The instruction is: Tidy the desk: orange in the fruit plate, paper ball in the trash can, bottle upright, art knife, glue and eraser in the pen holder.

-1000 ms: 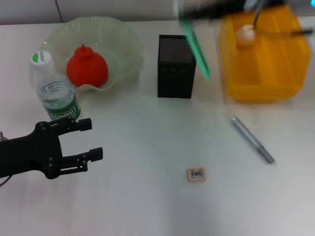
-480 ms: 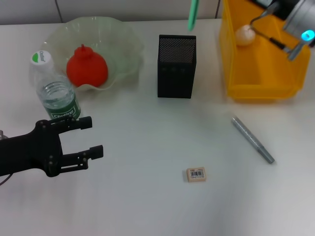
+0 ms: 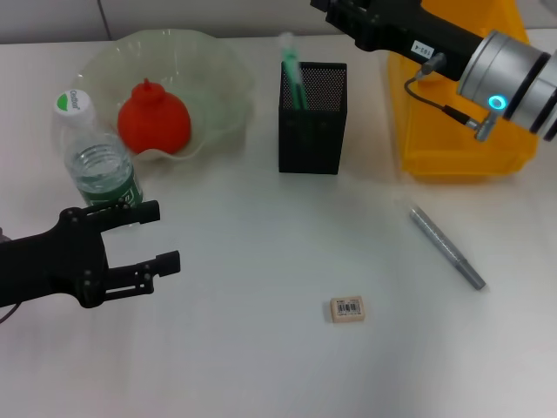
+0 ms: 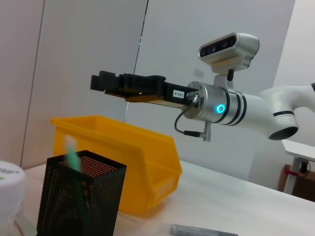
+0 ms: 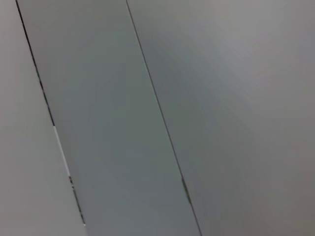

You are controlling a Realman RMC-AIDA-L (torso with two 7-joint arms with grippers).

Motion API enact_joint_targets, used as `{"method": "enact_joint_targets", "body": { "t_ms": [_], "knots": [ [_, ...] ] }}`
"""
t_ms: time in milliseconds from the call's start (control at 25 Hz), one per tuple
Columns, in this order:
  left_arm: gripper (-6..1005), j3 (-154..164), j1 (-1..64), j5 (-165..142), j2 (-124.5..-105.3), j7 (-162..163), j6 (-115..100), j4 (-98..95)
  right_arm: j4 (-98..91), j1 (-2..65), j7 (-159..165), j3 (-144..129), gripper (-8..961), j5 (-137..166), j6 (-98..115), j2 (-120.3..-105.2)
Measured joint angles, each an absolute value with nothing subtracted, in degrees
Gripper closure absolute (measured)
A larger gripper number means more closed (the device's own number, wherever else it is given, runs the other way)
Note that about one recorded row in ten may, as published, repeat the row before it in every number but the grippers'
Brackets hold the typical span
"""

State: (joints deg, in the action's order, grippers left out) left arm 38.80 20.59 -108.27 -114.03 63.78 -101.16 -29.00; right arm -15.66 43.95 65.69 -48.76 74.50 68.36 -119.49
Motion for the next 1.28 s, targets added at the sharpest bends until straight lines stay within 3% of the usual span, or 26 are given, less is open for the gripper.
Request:
{"method": "enact_joint_targets", "body": {
  "t_ms": [160,320,600,680,880,1280],
  "knots": [
    [202,38.29,20.35,-108.27,-114.01,63.77,-101.16,-29.0,-27.64,40.43,76.93,-58.84,563,75.77,69.13,-118.9],
    [202,38.21,20.18,-108.55,-113.97,63.79,-101.18,-29.0,-48.99,36.07,96.48,-65.53,412,88.22,74.26,-116.79],
    [202,38.31,19.94,-108.65,-113.9,63.81,-101.36,-29.0,-69.83,43.08,119.75,-62.73,255,121.24,101.72,-115.46],
    [202,38.35,19.95,-108.66,-113.97,63.81,-101.37,-29.0,-70.83,45.98,122.03,-64.15,215,128.61,107.52,-116.13],
    [202,38.27,20.07,-108.72,-114.07,63.85,-101.46,-29.0,-71.78,48.86,126.24,-73.85,151,143.36,108.91,-119.62],
    [202,38.28,20.21,-108.72,-114.17,63.98,-101.16,-29.0,-70.35,47.78,134.82,-97.92,154,141.11,98.83,-119.85]
  ]
}}
